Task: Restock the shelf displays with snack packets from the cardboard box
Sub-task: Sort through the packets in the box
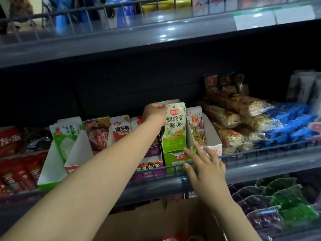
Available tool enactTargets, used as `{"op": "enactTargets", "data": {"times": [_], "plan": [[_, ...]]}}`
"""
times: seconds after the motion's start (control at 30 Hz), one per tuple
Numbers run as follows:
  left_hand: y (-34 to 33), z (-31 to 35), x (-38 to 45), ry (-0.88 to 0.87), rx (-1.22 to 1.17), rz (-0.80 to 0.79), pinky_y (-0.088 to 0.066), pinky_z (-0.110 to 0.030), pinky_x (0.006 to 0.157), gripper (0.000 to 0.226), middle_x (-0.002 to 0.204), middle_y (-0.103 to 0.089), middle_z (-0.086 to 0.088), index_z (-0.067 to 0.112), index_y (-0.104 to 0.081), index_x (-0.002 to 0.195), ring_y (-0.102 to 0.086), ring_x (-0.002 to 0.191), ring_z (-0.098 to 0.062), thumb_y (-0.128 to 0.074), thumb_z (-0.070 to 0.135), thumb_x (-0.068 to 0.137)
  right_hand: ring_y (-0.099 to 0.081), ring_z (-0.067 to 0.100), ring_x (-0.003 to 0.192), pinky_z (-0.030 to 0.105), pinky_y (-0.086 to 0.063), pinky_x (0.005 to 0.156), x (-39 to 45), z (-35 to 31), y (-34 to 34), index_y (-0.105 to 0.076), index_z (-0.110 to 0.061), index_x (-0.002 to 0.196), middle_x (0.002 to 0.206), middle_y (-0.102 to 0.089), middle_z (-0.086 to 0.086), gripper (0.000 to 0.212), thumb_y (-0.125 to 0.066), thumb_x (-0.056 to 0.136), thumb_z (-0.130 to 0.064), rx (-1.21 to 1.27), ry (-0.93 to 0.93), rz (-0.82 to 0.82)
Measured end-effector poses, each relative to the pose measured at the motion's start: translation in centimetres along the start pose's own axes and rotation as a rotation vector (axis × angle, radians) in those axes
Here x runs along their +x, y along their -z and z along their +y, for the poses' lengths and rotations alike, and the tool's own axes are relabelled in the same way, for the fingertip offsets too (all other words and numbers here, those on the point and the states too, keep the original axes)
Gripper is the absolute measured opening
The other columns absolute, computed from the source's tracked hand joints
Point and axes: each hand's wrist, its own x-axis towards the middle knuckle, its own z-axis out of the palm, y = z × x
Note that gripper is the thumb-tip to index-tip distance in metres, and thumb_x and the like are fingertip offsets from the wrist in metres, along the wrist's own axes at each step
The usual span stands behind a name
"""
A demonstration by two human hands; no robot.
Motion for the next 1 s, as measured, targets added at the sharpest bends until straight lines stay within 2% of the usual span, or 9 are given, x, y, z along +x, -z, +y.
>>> {"op": "enactTargets", "data": {"times": [0.1, 0.17, 0.23, 0.33, 0.47, 0.63, 0.77, 0.87, 1.0], "plan": [[-0.7, -1.6, 1.0, -0.011, 0.064, -0.001, -0.058, -0.037, 0.077, 0.005, 0.095, -0.062, -0.004, 0.014, -0.062, 0.092, -0.057, 0.063, -0.013, -0.063, 0.019, 0.09, -0.01, 0.018, 0.144, 0.046, -0.018, 0.111, 0.0, 0.3, -0.7, -0.035, -0.044, 0.14, 0.156, -0.016, -0.015, 0.045, -0.032, 0.096, -0.046, -0.012, 0.038, 0.043], [-0.9, -2.2, 1.6, -0.049, 0.117, 0.012, -0.056, -0.038, 0.084, 0.006, 0.1, -0.066, -0.008, 0.014, -0.063, 0.094, -0.064, 0.08, -0.022, -0.065, 0.016, 0.089, -0.027, 0.024, 0.14, 0.051, -0.029, 0.105, 0.0, 0.7, -1.1, -0.045, -0.04, 0.135, 0.152, -0.032, -0.009, 0.047, -0.039, 0.089, -0.044, -0.038, 0.053, 0.089], [-0.9, -2.4, 2.1, -0.114, 0.198, 0.008, -0.055, -0.035, 0.084, 0.008, 0.105, -0.068, -0.009, 0.014, -0.066, 0.097, -0.065, 0.093, -0.026, -0.065, 0.013, 0.088, -0.036, 0.025, 0.134, 0.052, -0.038, 0.098, 0.1, 0.8, -1.4, -0.051, -0.038, 0.13, 0.146, -0.043, -0.006, 0.045, -0.042, 0.086, -0.044, -0.066, 0.05, 0.122], [-0.8, -2.4, 2.7, -0.206, 0.295, 0.011, -0.048, -0.025, 0.075, 0.016, 0.104, -0.067, -0.005, 0.011, -0.068, 0.104, -0.064, 0.093, -0.021, -0.064, 0.01, 0.088, -0.035, 0.021, 0.127, 0.051, -0.045, 0.09, 0.3, 0.8, -1.5, -0.057, -0.038, 0.124, 0.138, -0.052, -0.005, 0.042, -0.049, 0.082, -0.041, -0.082, 0.048, 0.166], [-0.3, -2.7, 3.6, -0.243, 0.333, 0.022, -0.047, -0.024, 0.078, 0.014, 0.108, -0.068, -0.006, 0.013, -0.069, 0.102, -0.063, 0.096, -0.02, -0.064, 0.013, 0.088, -0.046, 0.026, 0.127, 0.052, -0.045, 0.09, 0.2, 0.7, -1.5, -0.057, -0.038, 0.122, 0.138, -0.052, -0.006, 0.045, -0.055, 0.078, -0.039, -0.101, 0.034, 0.163], [0.3, -4.1, 4.9, -0.386, 0.608, 0.025, -0.048, -0.038, 0.092, 0.023, 0.115, -0.056, -0.006, 0.022, -0.07, 0.103, -0.054, 0.109, -0.024, -0.073, 0.024, 0.081, -0.023, 0.025, 0.142, 0.052, -0.023, 0.108, 0.1, 0.8, -1.9, -0.043, -0.04, 0.137, 0.153, -0.027, -0.011, 0.049, -0.052, 0.089, -0.035, 0.0, 0.037, 0.112], [0.2, -4.7, 5.0, -0.412, 0.612, 0.038, -0.045, -0.042, 0.095, 0.024, 0.115, -0.052, -0.005, 0.023, -0.07, 0.103, -0.05, 0.112, -0.026, -0.074, 0.024, 0.08, -0.023, 0.025, 0.142, 0.051, -0.023, 0.108, 0.0, 0.7, -1.6, -0.044, -0.039, 0.137, 0.153, -0.028, -0.01, 0.049, -0.054, 0.089, -0.033, -0.001, 0.048, 0.127], [0.2, -4.9, 4.7, -0.432, 0.586, 0.049, -0.043, -0.041, 0.096, 0.023, 0.114, -0.051, -0.005, 0.022, -0.069, 0.103, -0.046, 0.114, -0.025, -0.073, 0.023, 0.081, -0.009, 0.021, 0.146, 0.045, -0.011, 0.112, 0.0, 0.8, -1.6, -0.035, -0.041, 0.142, 0.156, -0.015, -0.013, 0.052, -0.052, 0.093, -0.033, 0.019, 0.063, 0.091], [0.4, -5.2, 3.7, -0.445, 0.539, 0.06, -0.037, -0.031, 0.096, 0.028, 0.119, -0.049, -0.007, 0.019, -0.063, 0.11, -0.039, 0.12, -0.024, -0.069, 0.023, 0.084, 0.001, 0.018, 0.146, 0.046, -0.006, 0.115, -0.1, 0.6, -1.0, -0.025, -0.043, 0.145, 0.157, -0.004, -0.015, 0.053, -0.046, 0.096, -0.035, 0.023, 0.048, 0.055]]}}
